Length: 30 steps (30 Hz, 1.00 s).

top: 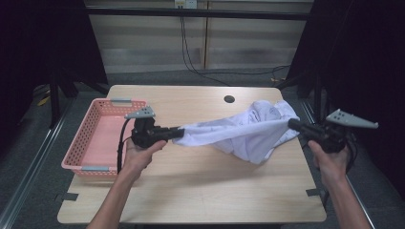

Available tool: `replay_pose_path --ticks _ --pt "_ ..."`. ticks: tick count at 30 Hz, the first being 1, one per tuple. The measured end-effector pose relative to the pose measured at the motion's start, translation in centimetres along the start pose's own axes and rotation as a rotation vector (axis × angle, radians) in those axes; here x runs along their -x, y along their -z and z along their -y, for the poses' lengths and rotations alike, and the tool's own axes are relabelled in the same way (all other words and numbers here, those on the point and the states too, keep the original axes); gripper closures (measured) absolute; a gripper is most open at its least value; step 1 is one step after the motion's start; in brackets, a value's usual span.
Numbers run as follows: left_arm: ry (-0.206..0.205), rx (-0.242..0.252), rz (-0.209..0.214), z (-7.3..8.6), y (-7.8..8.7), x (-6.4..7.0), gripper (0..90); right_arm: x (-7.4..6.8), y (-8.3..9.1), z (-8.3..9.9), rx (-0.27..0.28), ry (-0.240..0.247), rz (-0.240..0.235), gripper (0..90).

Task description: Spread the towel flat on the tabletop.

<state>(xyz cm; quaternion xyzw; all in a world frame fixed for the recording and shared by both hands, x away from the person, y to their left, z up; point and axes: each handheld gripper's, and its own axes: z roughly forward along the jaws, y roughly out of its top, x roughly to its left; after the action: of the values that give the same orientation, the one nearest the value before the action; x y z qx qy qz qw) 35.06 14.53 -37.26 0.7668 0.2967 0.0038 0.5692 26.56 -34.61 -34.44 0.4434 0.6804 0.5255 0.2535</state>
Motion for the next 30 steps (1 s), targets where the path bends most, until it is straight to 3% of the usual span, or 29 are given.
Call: replay_pose_path --ticks 2,4,5,11,12,13,17,19,22,24,26,28,29,30 --pt "0.008 0.012 -0.006 -0.7 0.3 -0.4 84.0 0.3 -0.1 -0.9 0.014 -0.004 0.004 87.1" --pt "0.026 0.057 0.0 -2.0 0.7 -0.8 84.1 1.1 -1.2 -3.8 0.036 -0.009 0.018 87.3" --pt "0.03 0.07 -0.002 -2.4 0.8 -0.9 84.1 1.2 -1.5 -4.4 0.037 -0.004 0.022 87.3" --pt "0.02 0.151 -0.066 -7.3 2.2 -1.2 84.1 2.3 -4.4 -9.6 0.072 -0.064 0.045 87.4" --pt "0.02 0.151 -0.066 -7.3 2.2 -1.2 84.1 2.3 -5.0 -10.7 0.075 -0.057 0.058 87.4" --pt "0.012 0.176 -0.079 -8.5 3.1 -1.1 84.1 2.3 -5.4 -11.5 0.077 -0.055 0.059 87.4" --pt "-0.002 0.216 -0.105 -10.9 5.2 -1.1 84.1 1.9 -6.0 -14.6 0.121 -0.065 0.051 87.5" --pt "-0.02 0.226 -0.134 -12.1 6.2 -0.7 84.1 1.4 -6.1 -16.4 0.152 -0.049 0.046 87.5" --pt "-0.055 0.265 -0.13 -13.4 8.0 0.2 84.1 0.5 -5.4 -18.7 0.211 -0.03 0.02 87.5" --pt "-0.082 0.266 -0.137 -13.4 8.9 1.0 84.0 -0.1 -4.6 -19.4 0.245 -0.014 0.001 87.5" --pt "-0.085 0.243 -0.124 -12.4 9.1 1.7 83.9 -0.9 -3.8 -18.9 0.246 0.015 -0.005 87.6" --pt "-0.075 0.196 -0.119 -10.2 8.8 2.1 83.9 -1.4 -3.3 -17.2 0.227 0.03 -0.02 87.6" --pt "-0.08 0.166 -0.113 -8.5 8.4 2.2 83.8 -1.5 -3.1 -15.9 0.219 0.029 -0.032 87.6" --pt "-0.06 0.146 -0.109 -7.1 8.1 2.3 83.7 -1.6 -2.8 -14.1 0.198 0.033 -0.041 87.6"
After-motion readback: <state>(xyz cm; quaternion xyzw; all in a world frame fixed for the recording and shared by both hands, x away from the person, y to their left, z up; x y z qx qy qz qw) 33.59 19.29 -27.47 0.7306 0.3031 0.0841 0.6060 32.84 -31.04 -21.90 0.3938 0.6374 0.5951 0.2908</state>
